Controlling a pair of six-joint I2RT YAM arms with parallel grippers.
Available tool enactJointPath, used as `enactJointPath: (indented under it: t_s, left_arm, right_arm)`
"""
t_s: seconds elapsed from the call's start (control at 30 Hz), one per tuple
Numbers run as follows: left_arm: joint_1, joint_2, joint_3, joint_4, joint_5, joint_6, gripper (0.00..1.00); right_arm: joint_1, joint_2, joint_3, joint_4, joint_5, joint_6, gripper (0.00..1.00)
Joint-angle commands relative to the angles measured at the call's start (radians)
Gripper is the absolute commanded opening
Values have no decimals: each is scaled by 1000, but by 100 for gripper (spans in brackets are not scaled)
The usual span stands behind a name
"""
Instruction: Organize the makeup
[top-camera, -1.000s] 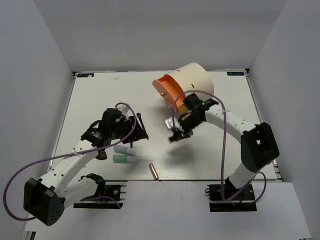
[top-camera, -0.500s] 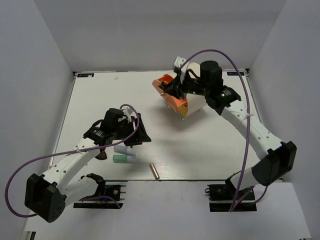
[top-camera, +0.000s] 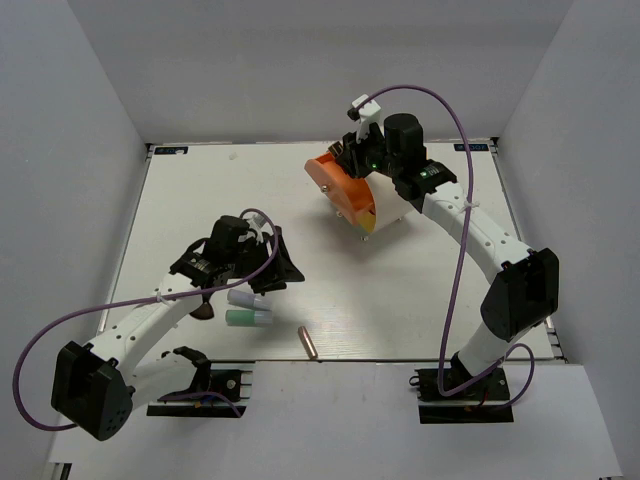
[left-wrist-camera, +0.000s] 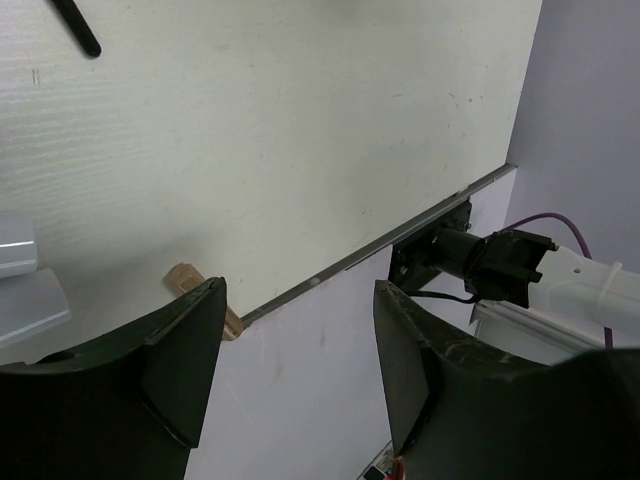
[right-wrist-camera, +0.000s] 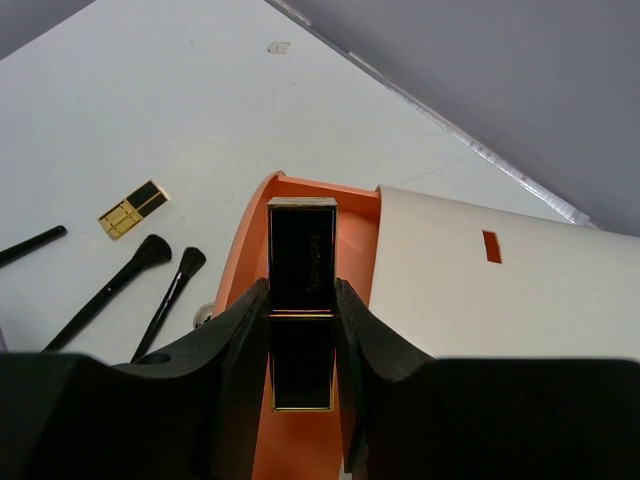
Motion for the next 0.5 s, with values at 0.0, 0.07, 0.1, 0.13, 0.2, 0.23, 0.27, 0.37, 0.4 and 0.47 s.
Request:
enactJointPath:
  t_s: [0.0, 0.07, 0.1, 0.13, 0.2, 0.23, 0.27, 0.37, 0.4, 0.47]
  left_arm:
    - [-4, -6, 3, -24, 14, -12, 70]
    - [-4, -6, 6, -51, 13, -17, 71]
    - [-4, -3, 8, -62, 11, -25, 71]
    - [-4, -3, 6, -82, 10, -31, 71]
    - [-13, 0, 3, -98, 4, -52, 71]
    - [-13, 5, 0, -102, 5, -61, 71]
    - [-13, 6, -3, -102, 7, -71, 71]
    - [-22, 31, -11, -113, 16, -109, 71]
    - [-22, 40, -5, -122, 19, -115, 71]
    - [-48, 80, 12, -147, 22, -132, 70]
  right_arm:
    - [-2, -24, 31, 29, 2, 5, 34]
    - [-4, -23, 29, 15, -3, 4, 43]
    - [-4, -23, 29, 14, -13, 2, 47]
    - [-5, -24, 28, 9, -17, 2, 50]
    - [-4, -23, 28, 3, -27, 4, 52]
    - [-5, -23, 24, 3, -30, 4, 53]
    - [-5, -26, 24, 3, -33, 4, 54]
    - [-5, -38, 23, 4, -36, 4, 54]
    - [-8, -45, 21, 6, -38, 4, 53]
    - [-13, -78, 15, 23, -53, -1, 46]
